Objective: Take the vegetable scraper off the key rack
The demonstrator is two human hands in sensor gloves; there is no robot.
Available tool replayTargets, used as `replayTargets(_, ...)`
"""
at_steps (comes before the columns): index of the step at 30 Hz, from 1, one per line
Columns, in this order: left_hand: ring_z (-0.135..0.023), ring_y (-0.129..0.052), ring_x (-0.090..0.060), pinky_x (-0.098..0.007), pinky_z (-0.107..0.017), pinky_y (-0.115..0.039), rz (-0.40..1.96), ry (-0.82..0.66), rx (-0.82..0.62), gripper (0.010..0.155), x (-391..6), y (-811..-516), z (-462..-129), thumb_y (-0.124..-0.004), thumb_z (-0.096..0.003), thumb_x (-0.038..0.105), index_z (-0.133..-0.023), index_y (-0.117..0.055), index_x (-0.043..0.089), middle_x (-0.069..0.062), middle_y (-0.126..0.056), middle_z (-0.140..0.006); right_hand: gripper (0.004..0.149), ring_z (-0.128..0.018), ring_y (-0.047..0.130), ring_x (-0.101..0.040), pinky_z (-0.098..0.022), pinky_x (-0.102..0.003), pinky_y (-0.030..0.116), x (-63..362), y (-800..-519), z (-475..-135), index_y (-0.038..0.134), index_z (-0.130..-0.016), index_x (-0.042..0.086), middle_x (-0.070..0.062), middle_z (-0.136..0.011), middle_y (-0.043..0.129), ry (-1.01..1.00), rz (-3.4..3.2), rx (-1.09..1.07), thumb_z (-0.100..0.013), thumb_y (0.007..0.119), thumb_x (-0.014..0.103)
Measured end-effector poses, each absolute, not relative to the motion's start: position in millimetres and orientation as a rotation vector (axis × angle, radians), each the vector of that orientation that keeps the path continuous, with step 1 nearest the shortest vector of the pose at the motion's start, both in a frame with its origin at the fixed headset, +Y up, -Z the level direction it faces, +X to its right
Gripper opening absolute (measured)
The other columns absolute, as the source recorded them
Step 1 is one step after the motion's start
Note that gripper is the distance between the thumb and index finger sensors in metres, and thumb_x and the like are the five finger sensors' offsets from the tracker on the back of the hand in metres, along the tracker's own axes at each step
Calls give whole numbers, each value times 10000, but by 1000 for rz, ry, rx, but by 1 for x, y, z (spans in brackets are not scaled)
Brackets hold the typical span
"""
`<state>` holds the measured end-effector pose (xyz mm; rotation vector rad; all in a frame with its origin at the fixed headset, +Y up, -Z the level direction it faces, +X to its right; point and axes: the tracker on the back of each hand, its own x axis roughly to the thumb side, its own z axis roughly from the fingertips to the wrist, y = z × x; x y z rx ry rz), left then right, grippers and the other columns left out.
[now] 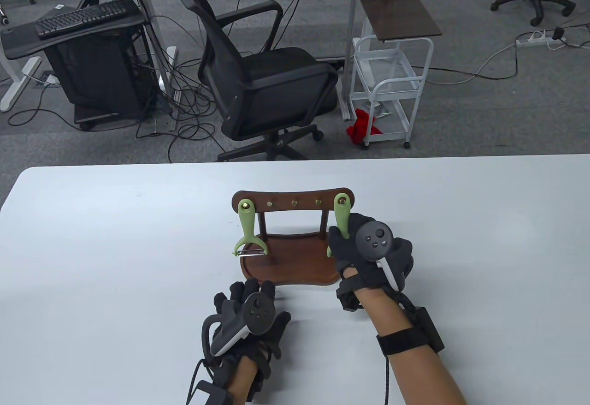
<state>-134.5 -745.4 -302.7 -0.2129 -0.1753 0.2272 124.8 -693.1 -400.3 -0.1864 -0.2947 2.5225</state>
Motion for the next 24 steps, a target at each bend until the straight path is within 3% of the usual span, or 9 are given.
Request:
replayTargets(18,-1058,-171,-551,-783,-645,-116,210,-140,-224,761,-145,-748,-303,-647,-549,554,-1142,-319,209,-196,-200,-1161,544,-690,827,-324,-434,-442,760,133,-685,-386,688,-883,200,-93,-866,795,-307,2502,-121,-474,768,548)
replayTargets(24,-1058,-170,-549,-782,-649,-121,220,-114,-212,760,-150,-746,-304,-649,-548,553,-1141,-321,210,-198,-200,-1161,546,-692,840,-367,-424,-471,794,140,-666,-375,707,-892,159,-143,-874,796,-284,2445,-74,-482,787,512)
